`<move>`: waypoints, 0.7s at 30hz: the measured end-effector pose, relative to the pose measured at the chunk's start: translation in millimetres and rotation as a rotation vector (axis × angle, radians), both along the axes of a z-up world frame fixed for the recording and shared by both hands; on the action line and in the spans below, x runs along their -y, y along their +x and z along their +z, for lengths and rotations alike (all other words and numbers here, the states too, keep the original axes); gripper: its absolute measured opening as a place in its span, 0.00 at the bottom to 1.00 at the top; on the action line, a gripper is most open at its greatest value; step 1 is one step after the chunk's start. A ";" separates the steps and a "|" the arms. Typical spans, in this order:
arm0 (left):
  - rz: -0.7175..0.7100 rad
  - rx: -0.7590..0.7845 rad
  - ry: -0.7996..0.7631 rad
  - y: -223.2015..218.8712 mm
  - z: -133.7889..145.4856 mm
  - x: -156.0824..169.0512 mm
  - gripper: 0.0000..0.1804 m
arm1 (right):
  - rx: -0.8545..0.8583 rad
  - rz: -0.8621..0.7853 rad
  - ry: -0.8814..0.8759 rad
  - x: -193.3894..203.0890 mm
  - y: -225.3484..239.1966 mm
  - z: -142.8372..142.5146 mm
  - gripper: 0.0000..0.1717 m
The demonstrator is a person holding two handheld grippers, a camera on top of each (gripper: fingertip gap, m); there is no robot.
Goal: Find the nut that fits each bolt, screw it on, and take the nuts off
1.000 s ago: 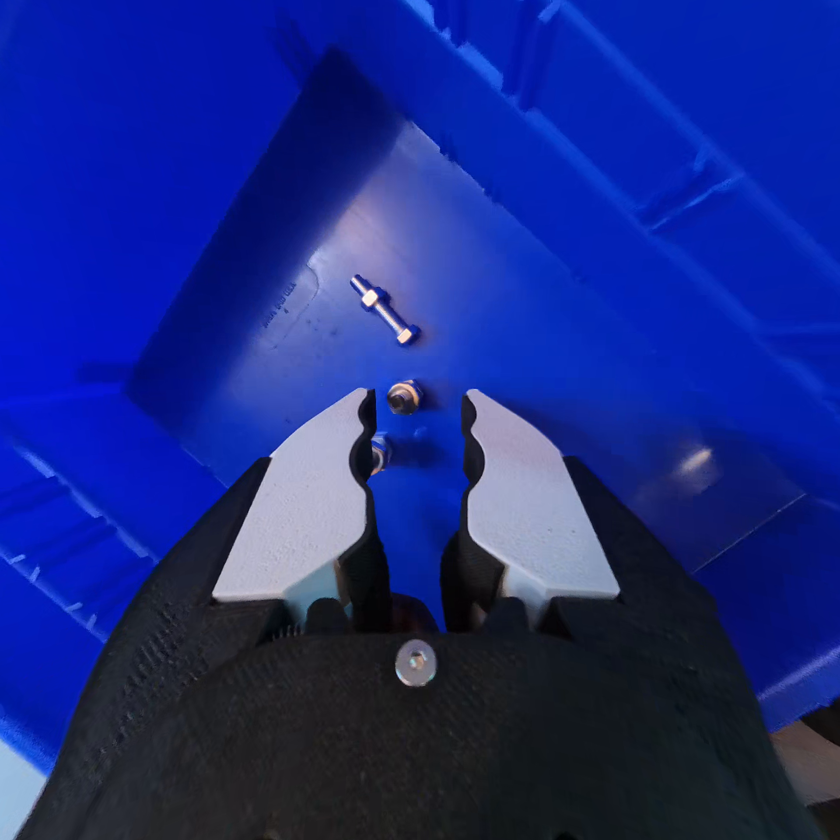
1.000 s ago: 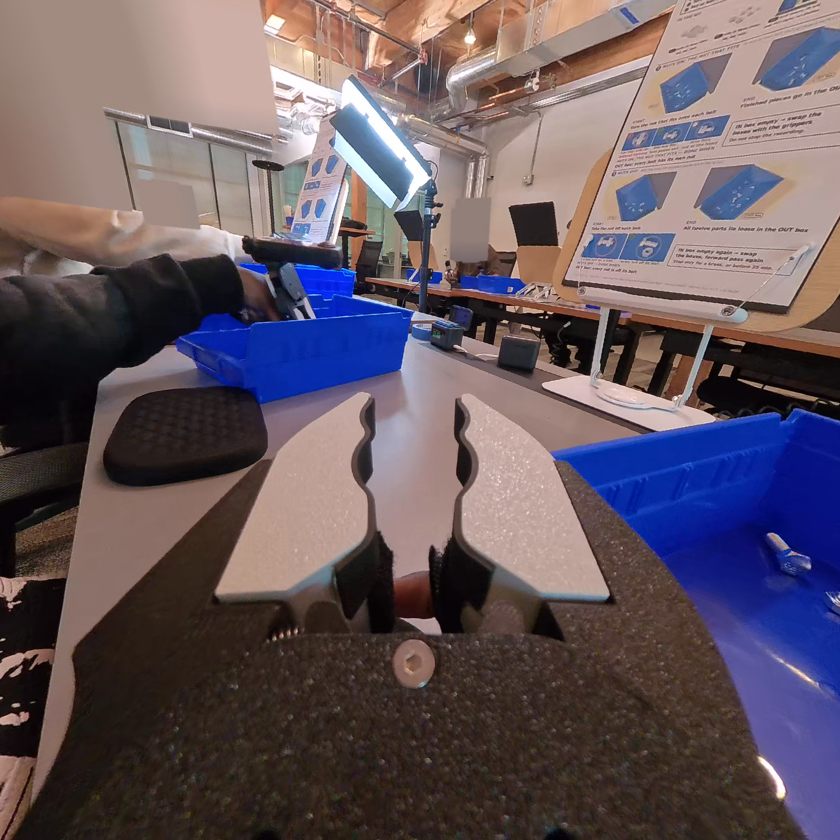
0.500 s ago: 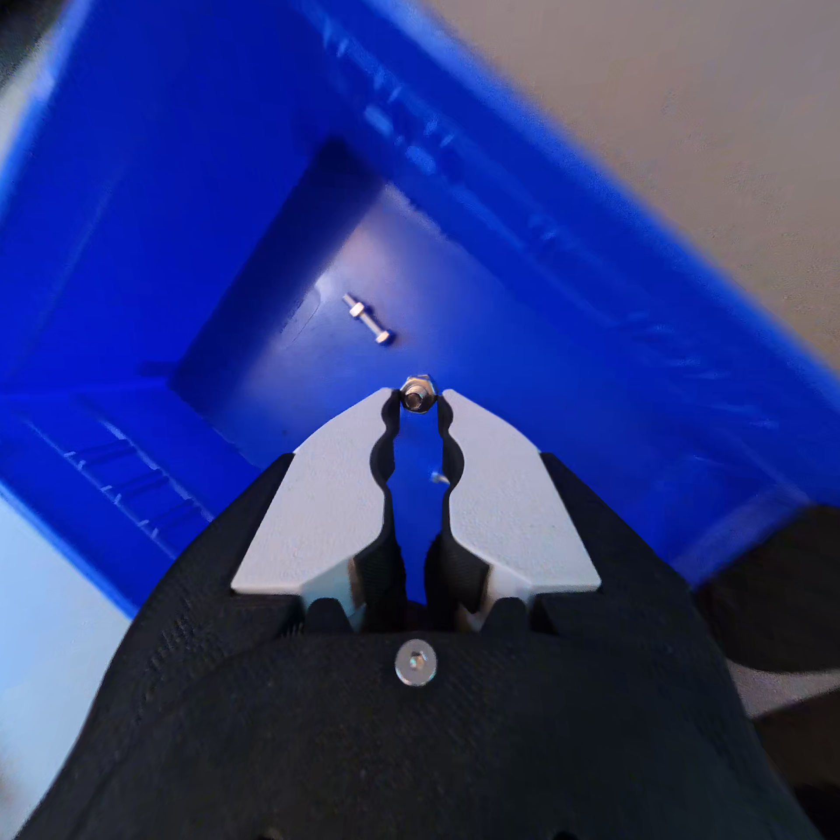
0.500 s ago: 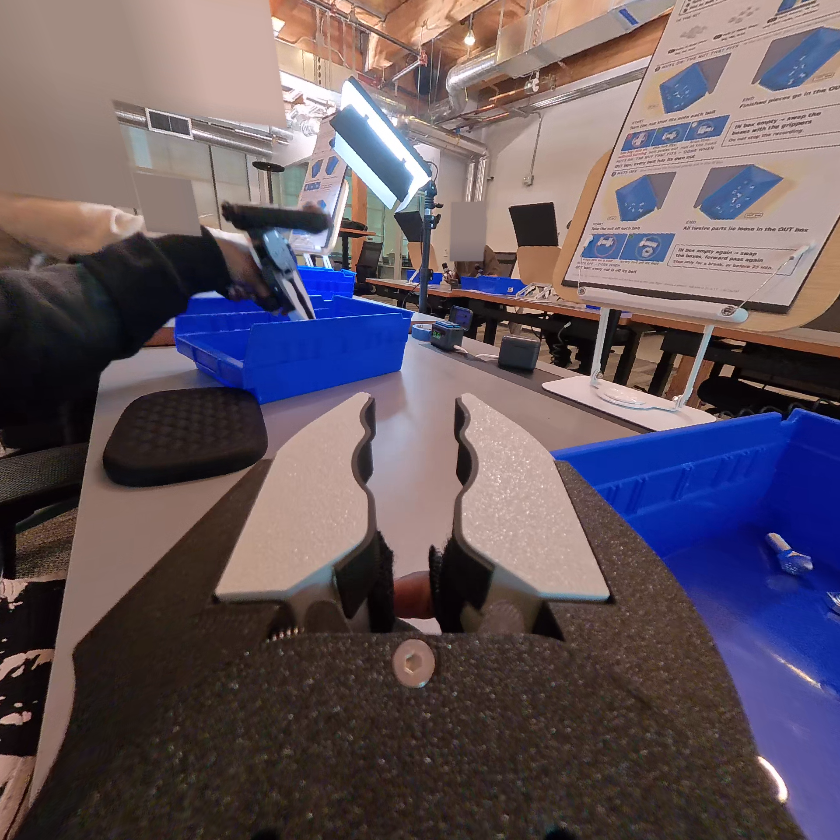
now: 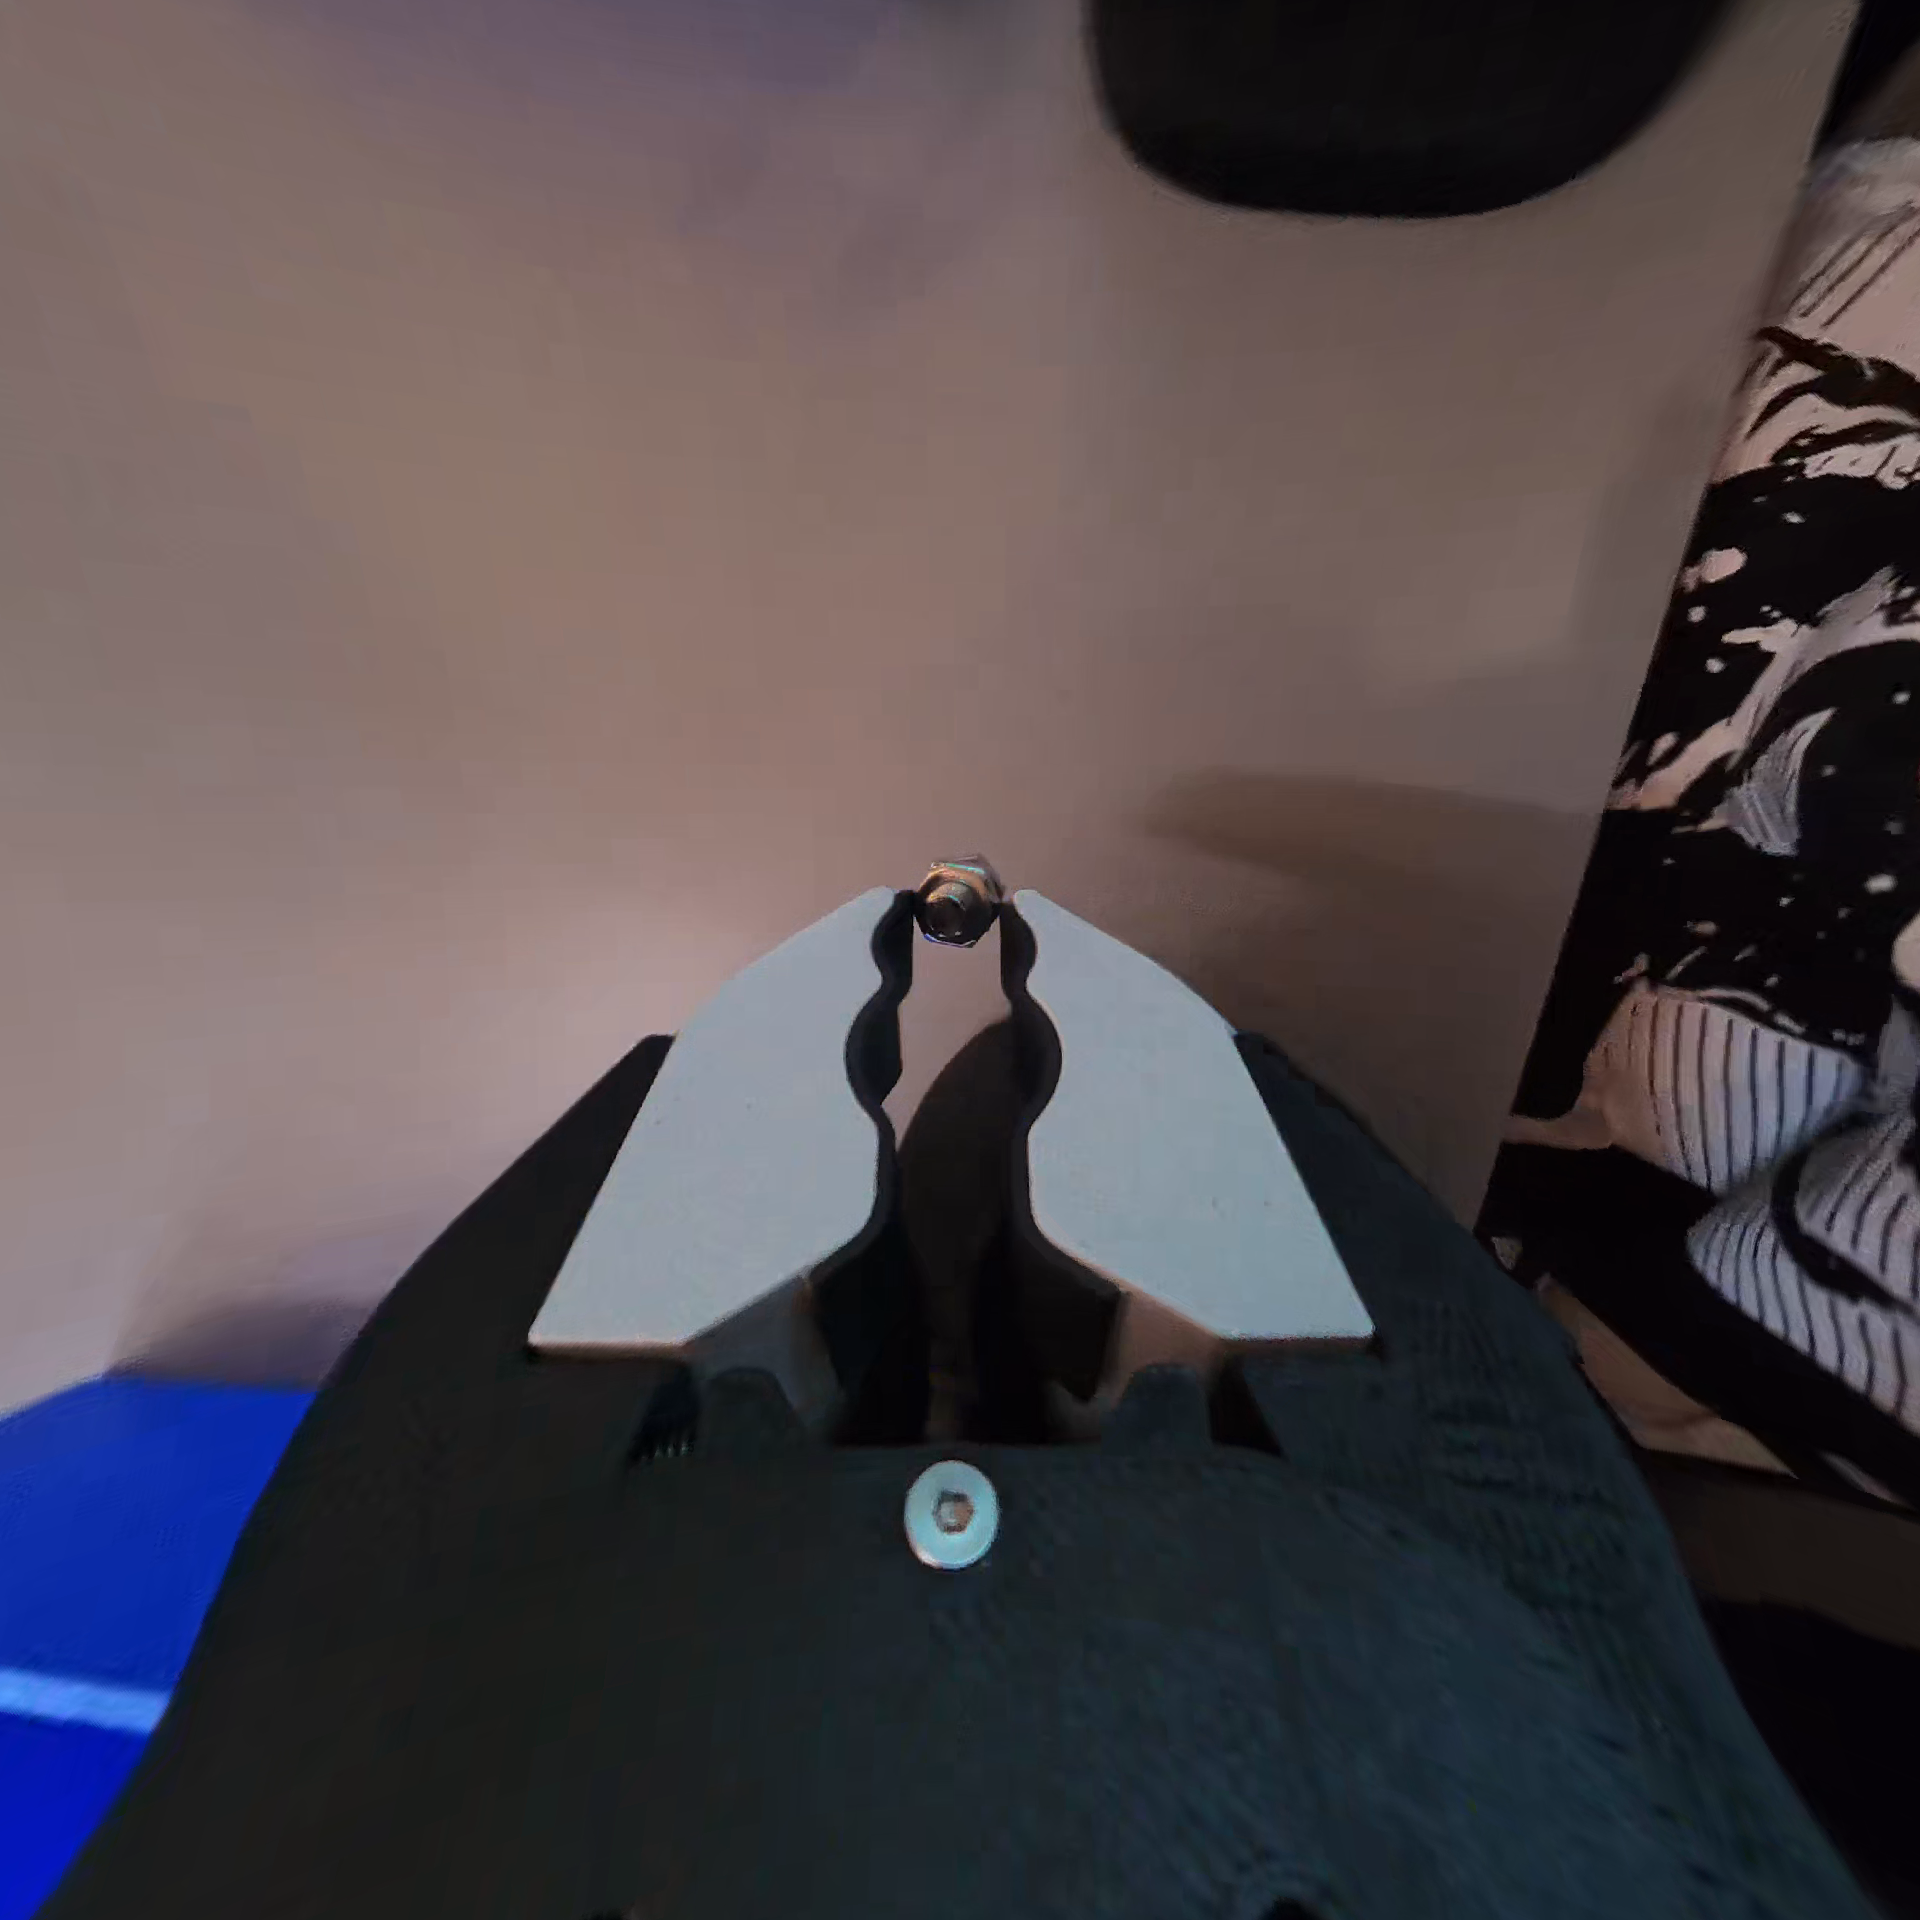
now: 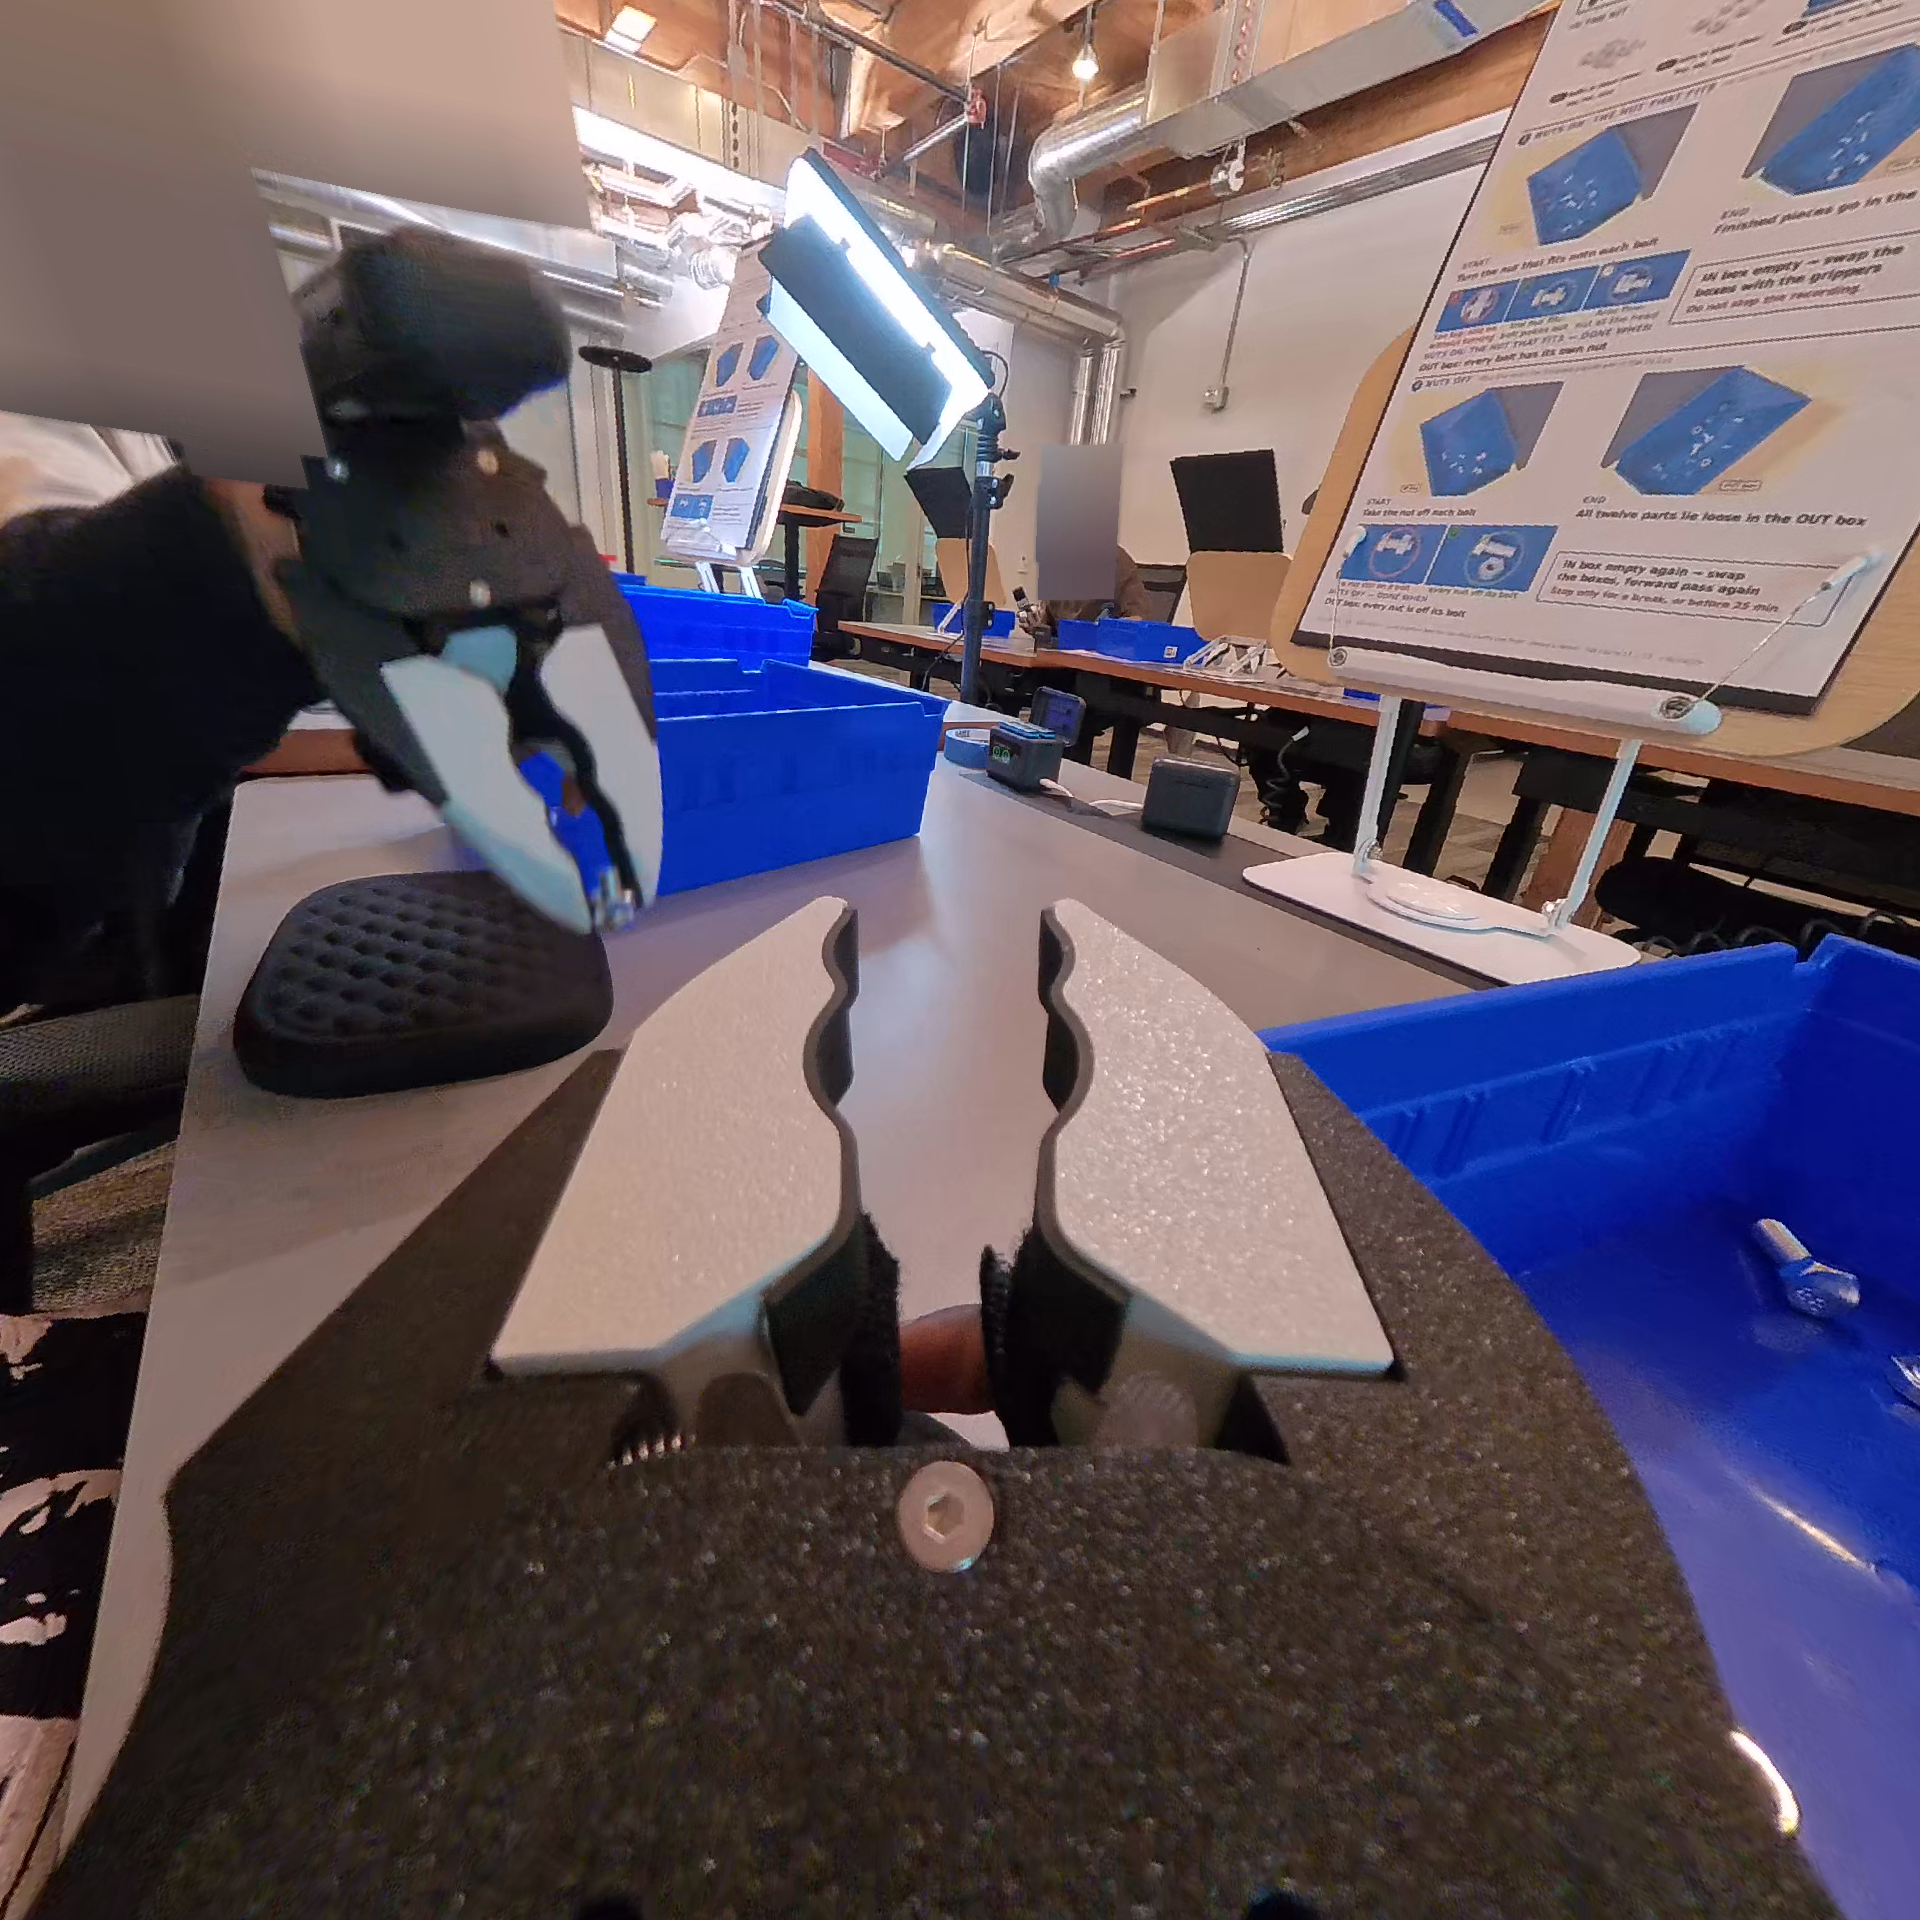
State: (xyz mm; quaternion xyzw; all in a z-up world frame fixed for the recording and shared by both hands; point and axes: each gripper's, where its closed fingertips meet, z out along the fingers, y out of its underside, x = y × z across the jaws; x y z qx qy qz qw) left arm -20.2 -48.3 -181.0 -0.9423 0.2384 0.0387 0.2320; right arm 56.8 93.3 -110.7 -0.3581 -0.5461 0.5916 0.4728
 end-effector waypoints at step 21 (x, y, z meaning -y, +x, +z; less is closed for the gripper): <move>-0.089 0.062 -0.115 49.8 -59.8 -22.5 0.15 | 0.018 -0.002 0.023 2.8 -2.1 -2.7 0.20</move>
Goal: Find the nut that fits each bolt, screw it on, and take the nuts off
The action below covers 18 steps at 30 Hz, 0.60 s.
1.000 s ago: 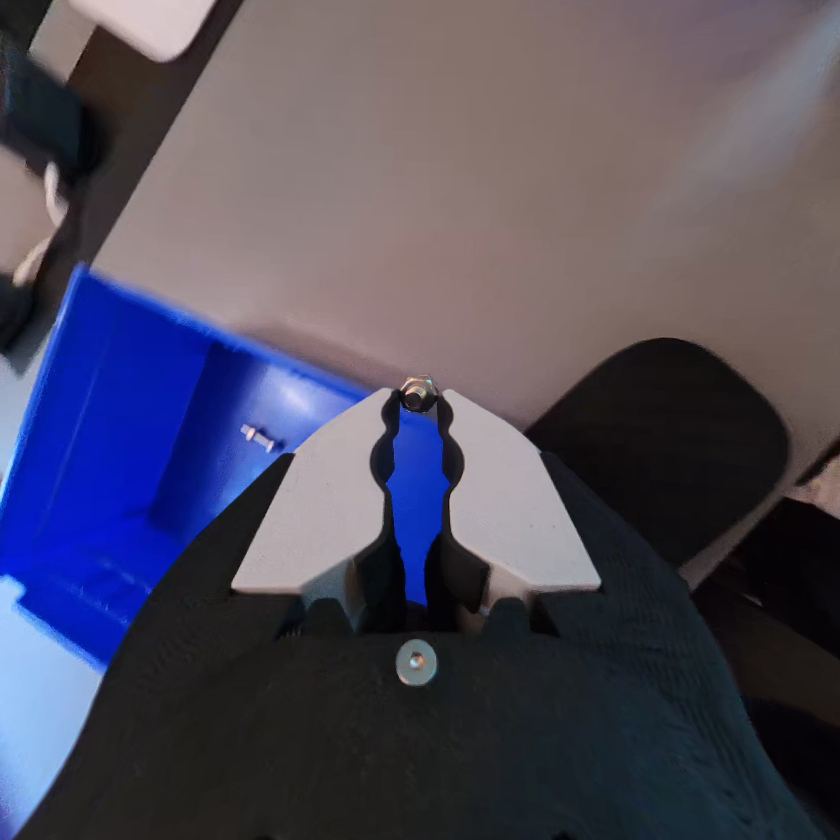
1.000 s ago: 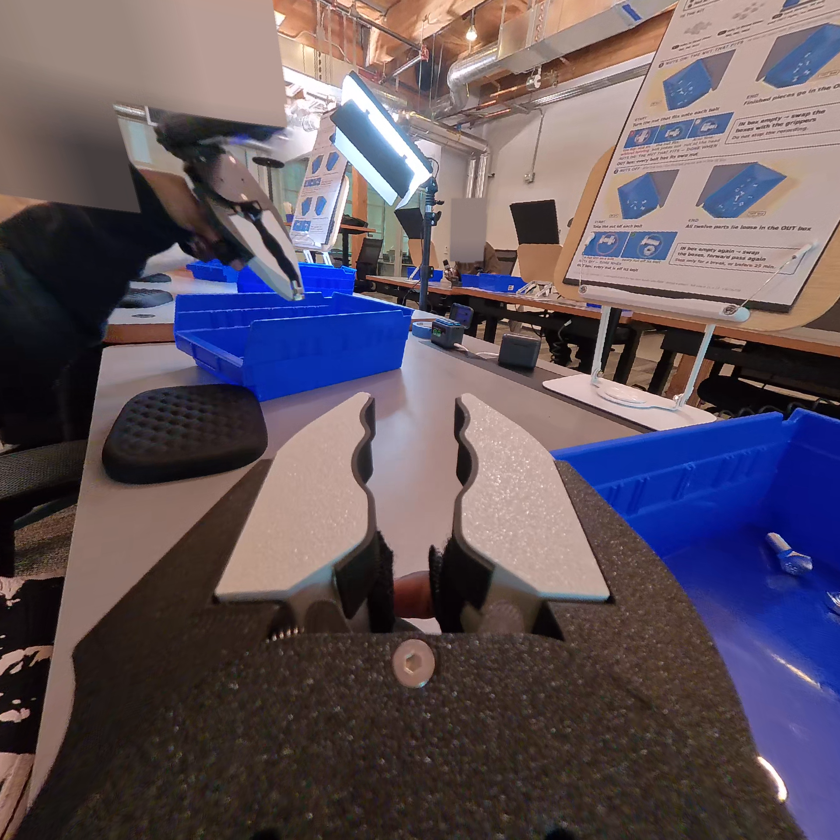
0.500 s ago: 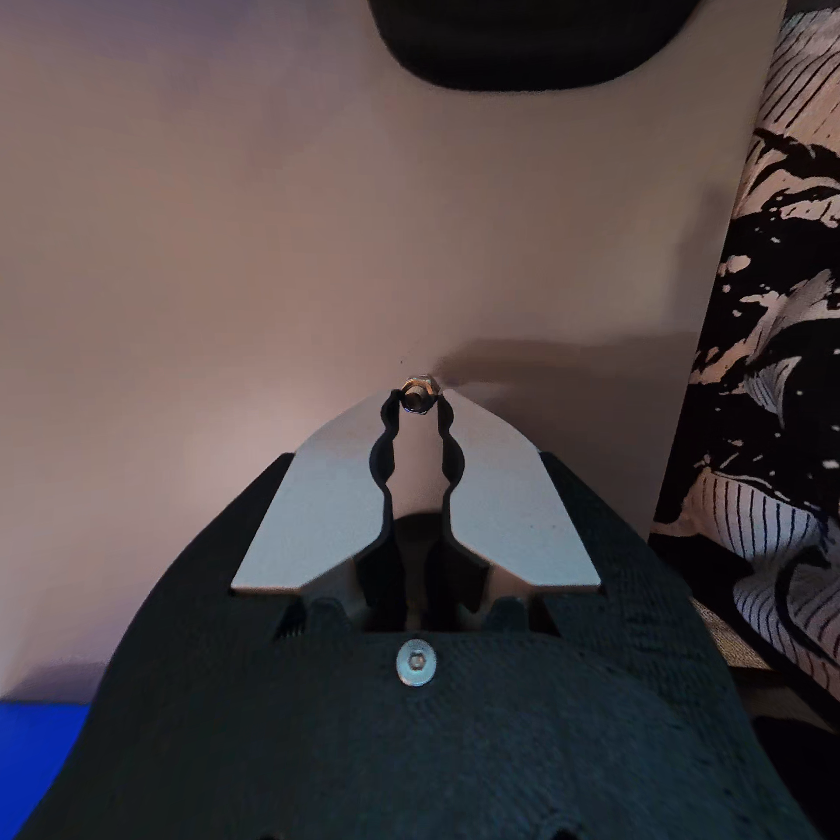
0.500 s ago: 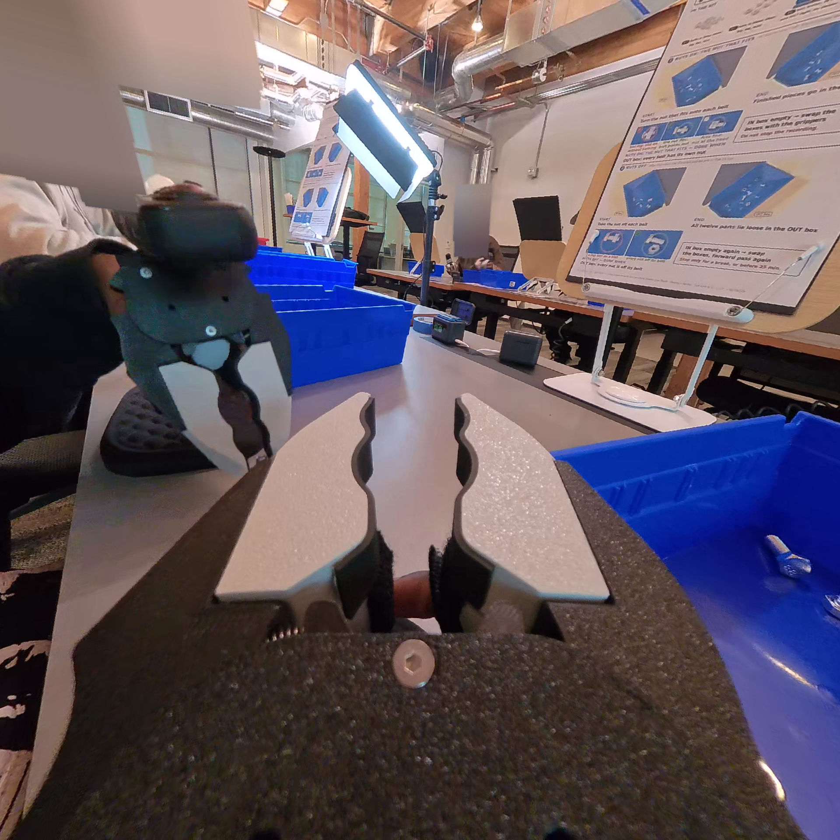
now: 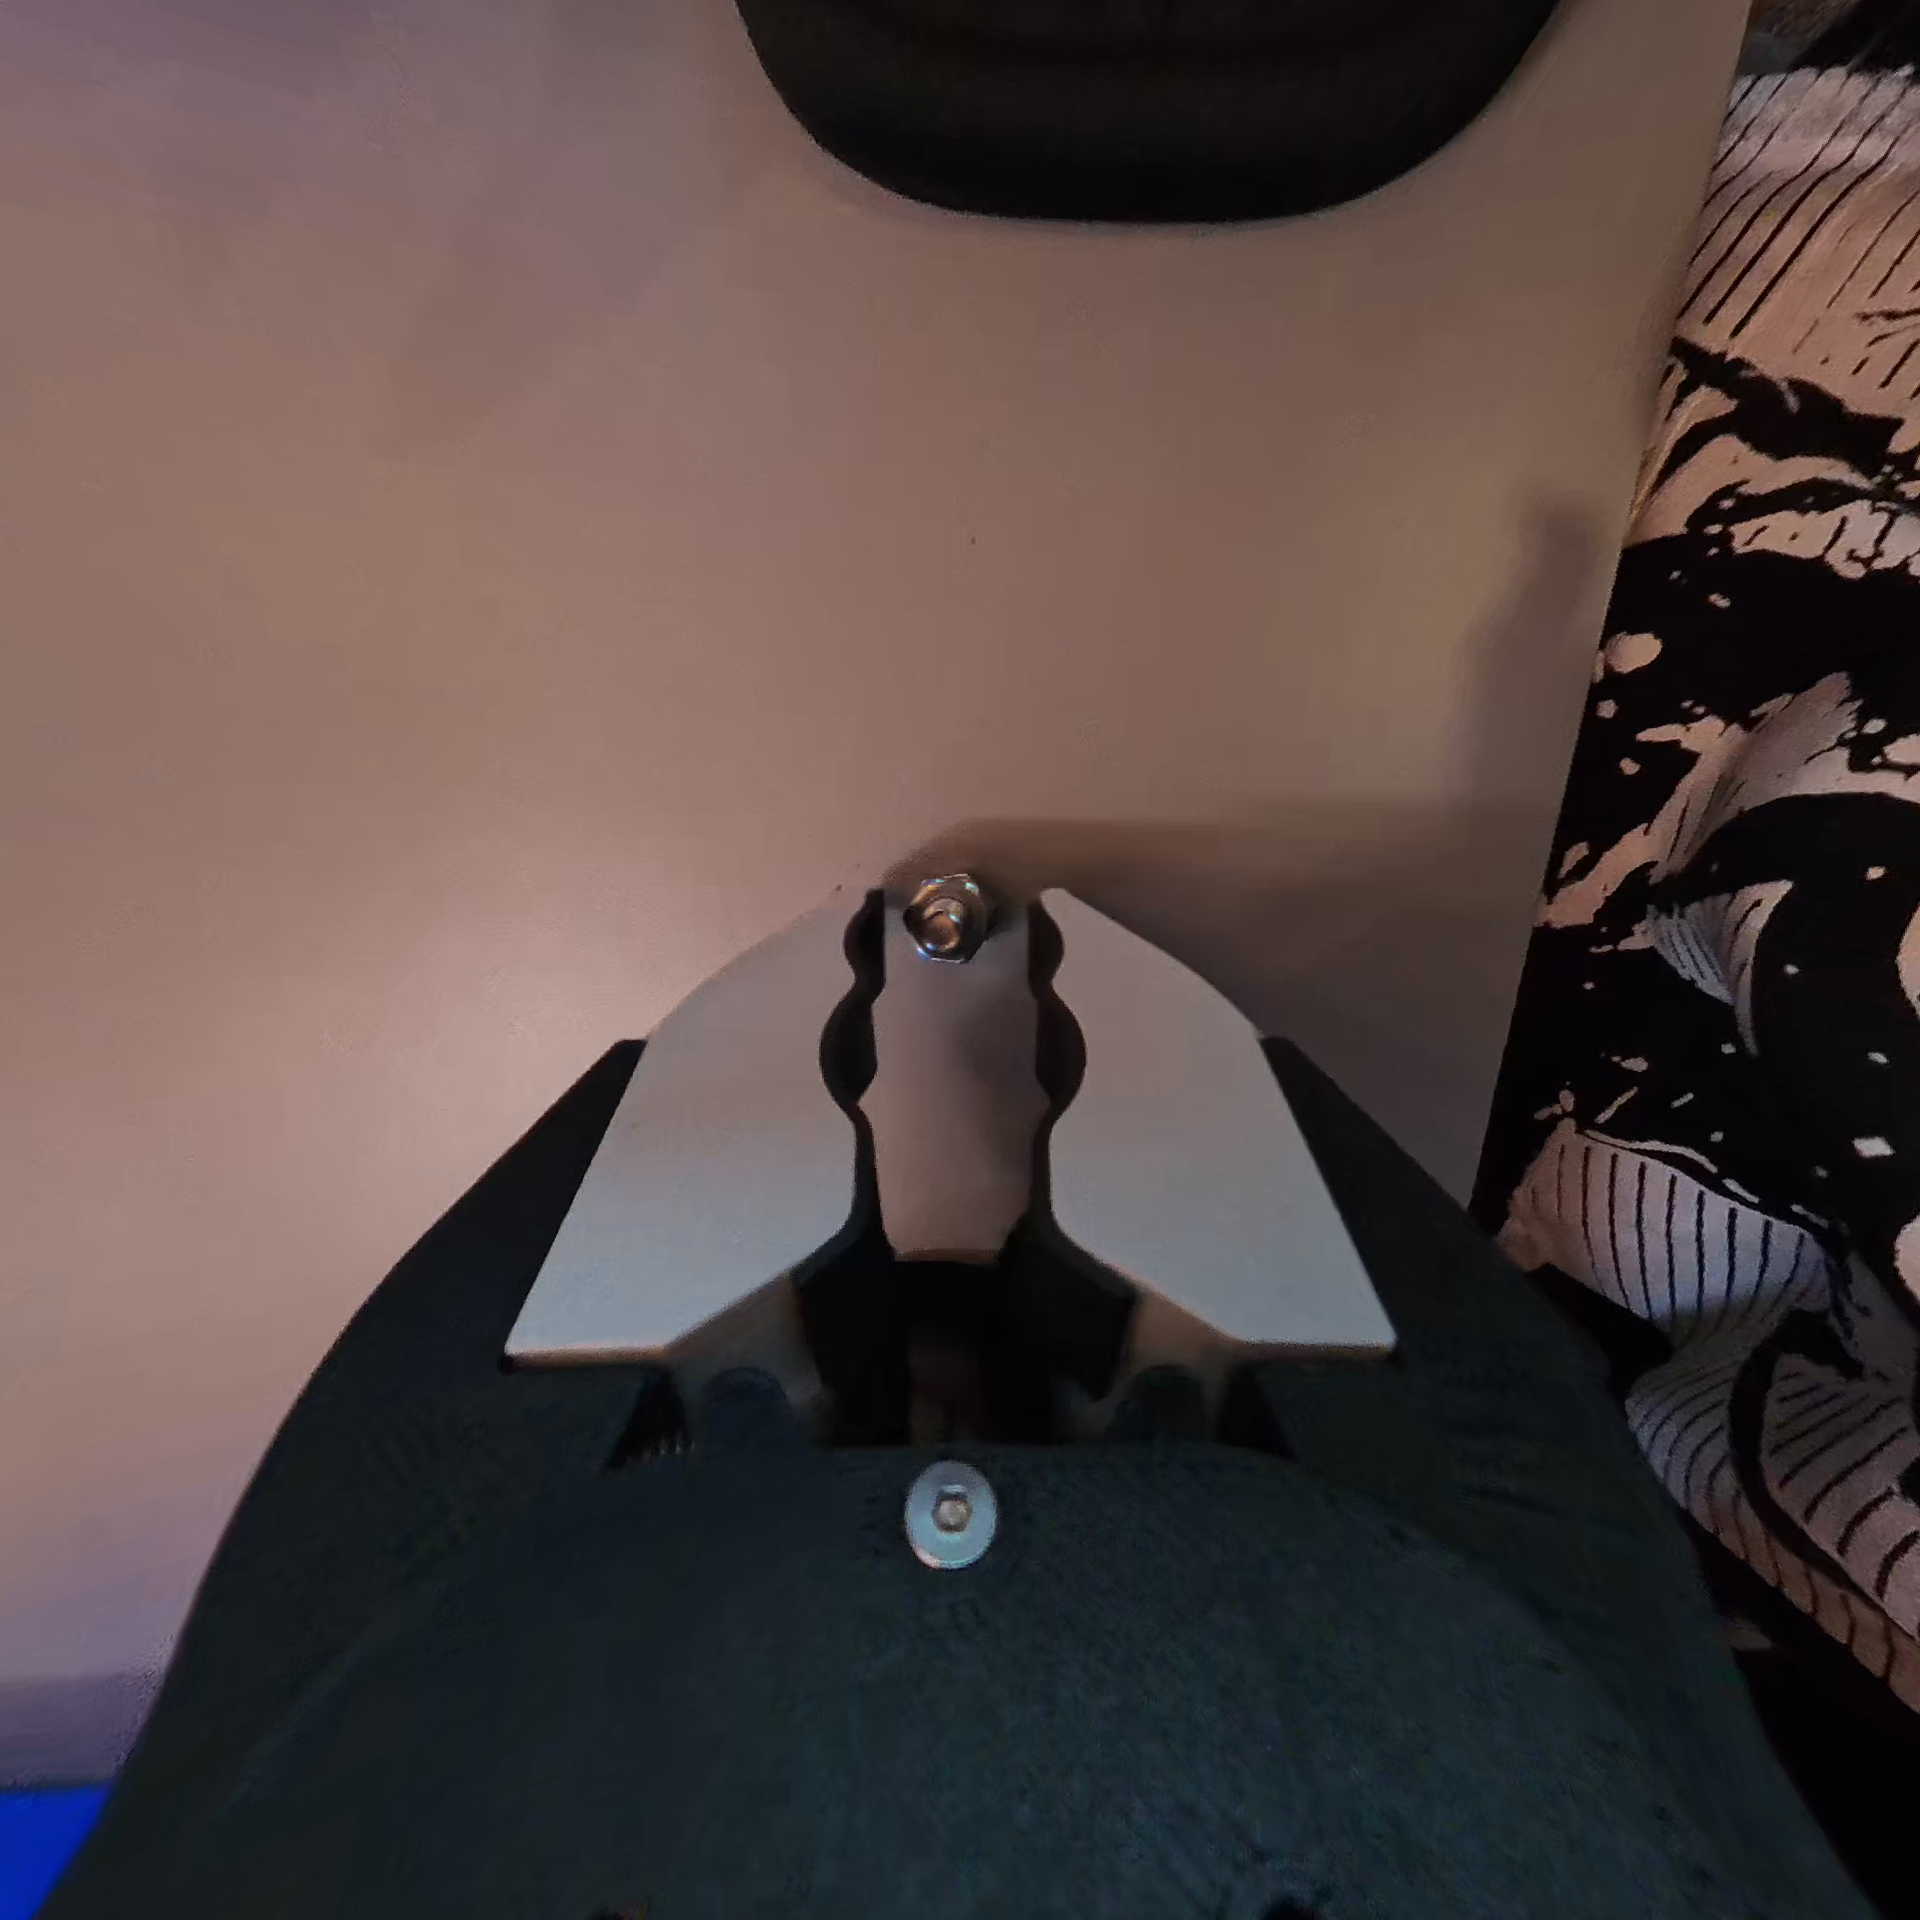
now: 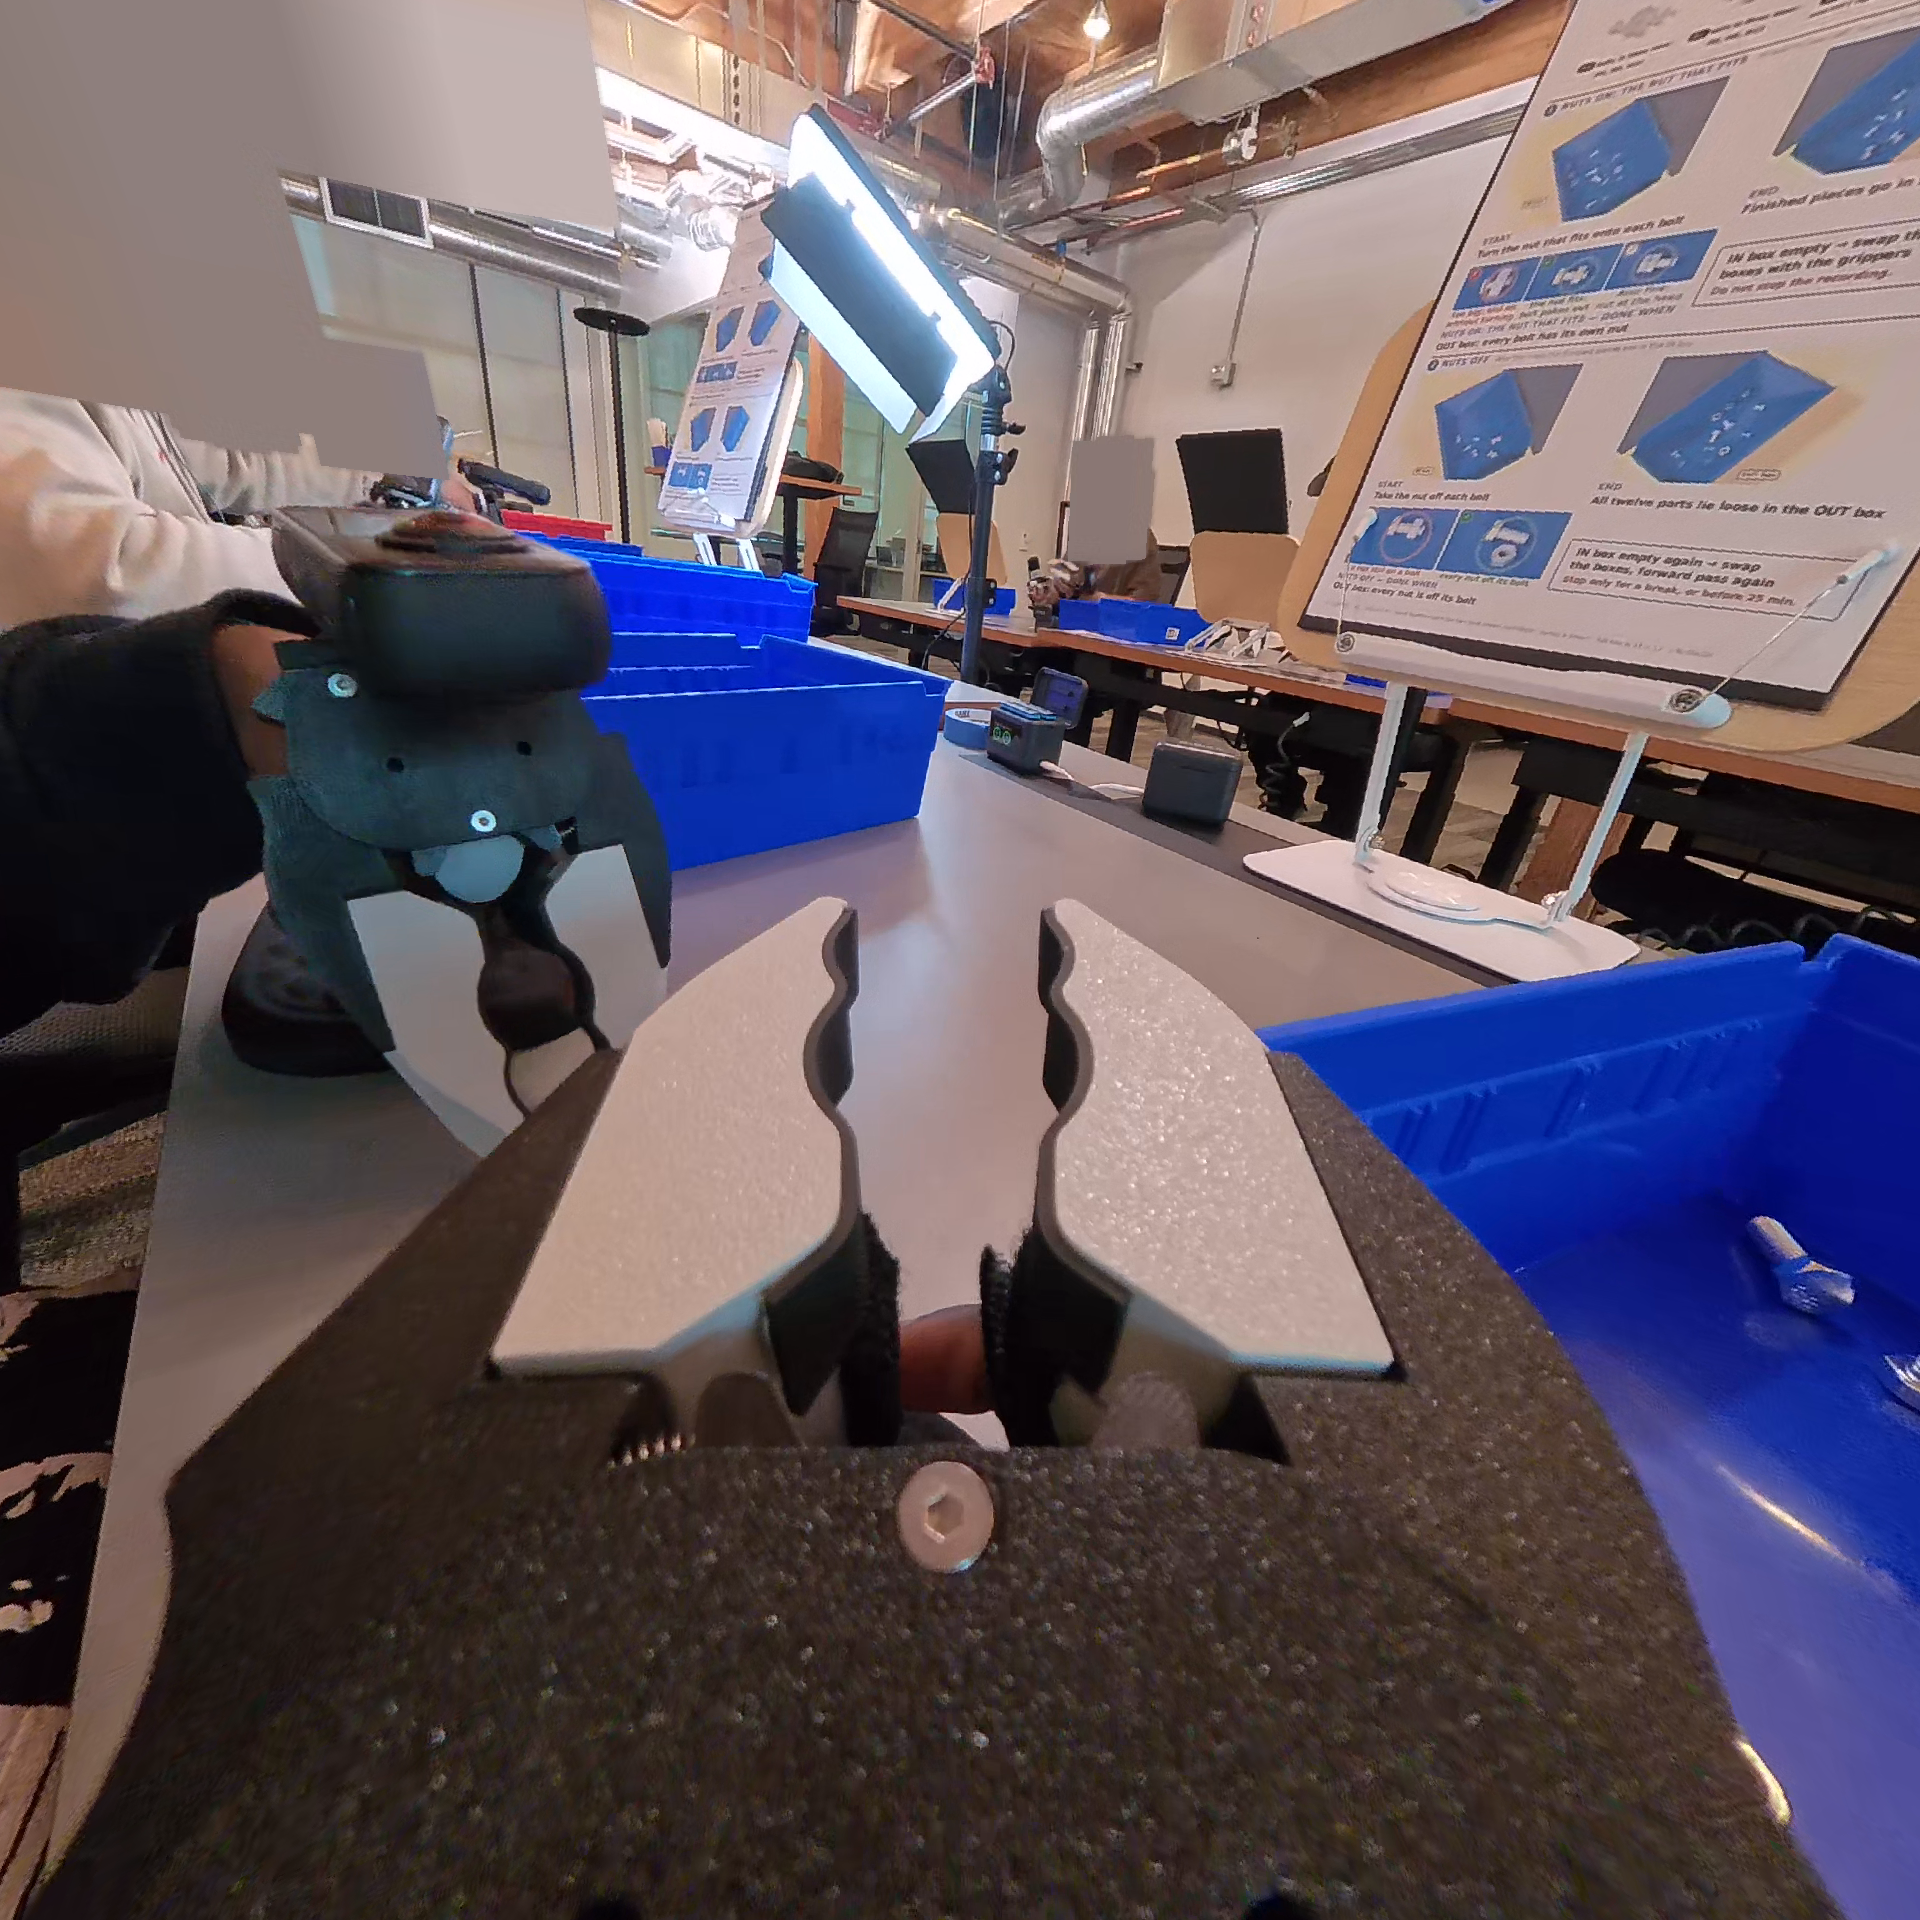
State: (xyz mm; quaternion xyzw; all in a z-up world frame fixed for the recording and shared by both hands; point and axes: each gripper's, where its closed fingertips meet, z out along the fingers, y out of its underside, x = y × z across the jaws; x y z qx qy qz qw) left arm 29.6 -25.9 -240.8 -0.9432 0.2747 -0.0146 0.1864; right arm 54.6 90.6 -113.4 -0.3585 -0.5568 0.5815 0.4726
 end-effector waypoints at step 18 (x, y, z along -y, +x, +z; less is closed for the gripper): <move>0.324 0.727 1.241 -62.9 139.8 10.1 0.24 | 0.694 0.383 0.300 117.3 -28.3 -92.1 0.12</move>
